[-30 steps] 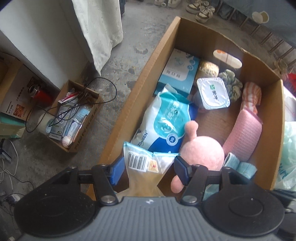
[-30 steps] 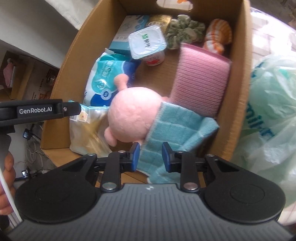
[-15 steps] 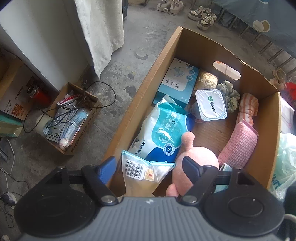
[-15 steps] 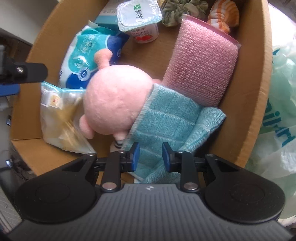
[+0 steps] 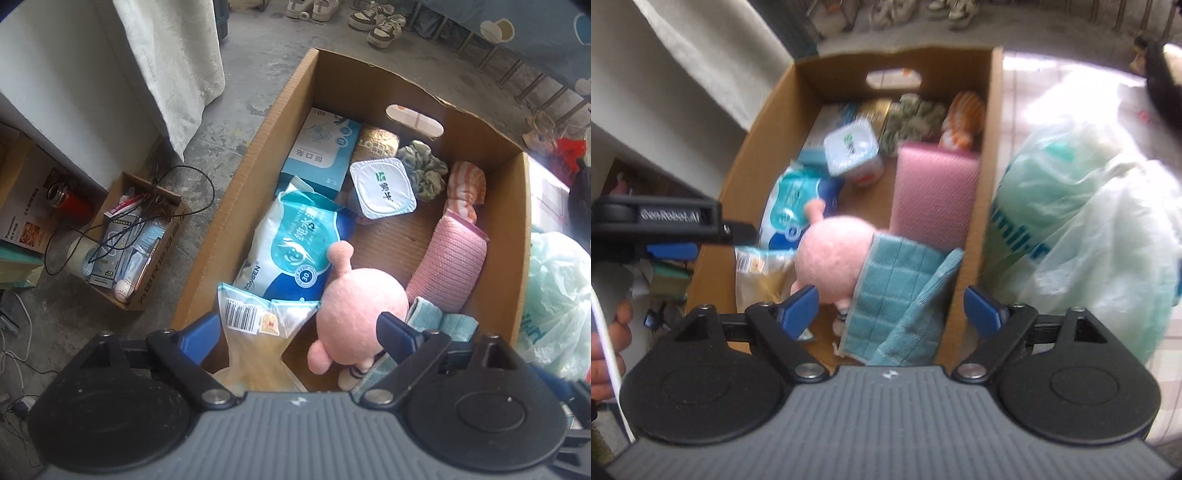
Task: Organize soft objects
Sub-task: 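Open the right gripper to release the towel and lift both grippers away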
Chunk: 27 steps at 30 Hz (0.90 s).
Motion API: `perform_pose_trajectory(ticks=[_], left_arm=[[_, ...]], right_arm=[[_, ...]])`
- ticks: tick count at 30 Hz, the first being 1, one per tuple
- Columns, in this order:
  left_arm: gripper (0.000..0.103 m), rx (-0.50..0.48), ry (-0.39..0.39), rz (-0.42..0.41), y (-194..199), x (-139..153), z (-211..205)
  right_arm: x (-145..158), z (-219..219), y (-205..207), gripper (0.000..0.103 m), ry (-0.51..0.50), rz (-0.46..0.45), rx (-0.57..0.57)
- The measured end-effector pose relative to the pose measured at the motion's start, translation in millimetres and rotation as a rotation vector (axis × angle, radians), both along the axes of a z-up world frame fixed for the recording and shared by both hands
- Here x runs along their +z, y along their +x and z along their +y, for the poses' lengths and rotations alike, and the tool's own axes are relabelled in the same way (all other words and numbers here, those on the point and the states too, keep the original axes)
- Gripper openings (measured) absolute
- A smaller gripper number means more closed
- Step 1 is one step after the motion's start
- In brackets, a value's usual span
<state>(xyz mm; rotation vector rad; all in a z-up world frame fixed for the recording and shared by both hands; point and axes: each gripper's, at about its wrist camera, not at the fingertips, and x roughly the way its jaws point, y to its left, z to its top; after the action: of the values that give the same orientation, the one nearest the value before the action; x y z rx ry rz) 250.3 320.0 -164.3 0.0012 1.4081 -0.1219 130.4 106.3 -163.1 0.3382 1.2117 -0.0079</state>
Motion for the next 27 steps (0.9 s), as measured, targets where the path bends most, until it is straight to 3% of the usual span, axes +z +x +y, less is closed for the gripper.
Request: perform_pose_trajectory(ticks=[9, 20, 27], left_arm=[[0.096, -0.035, 0.083, 0.03, -8.8, 3.7, -21.7], [0.097, -0.047, 0.171, 0.003, -32.0, 15.4, -40.1], [0.098, -0.037, 0.186, 0.002, -54.9, 24.6, -46.9]], right_arm=[[24.7, -15.7, -11.8, 0.087, -0.013, -0.076, -0.031], [42.1, -23.7, -34.4, 0.089, -0.025, -0.121, -0.035], [60.1, -27.2, -51.6, 0.098, -0.042, -0.17, -0.023]])
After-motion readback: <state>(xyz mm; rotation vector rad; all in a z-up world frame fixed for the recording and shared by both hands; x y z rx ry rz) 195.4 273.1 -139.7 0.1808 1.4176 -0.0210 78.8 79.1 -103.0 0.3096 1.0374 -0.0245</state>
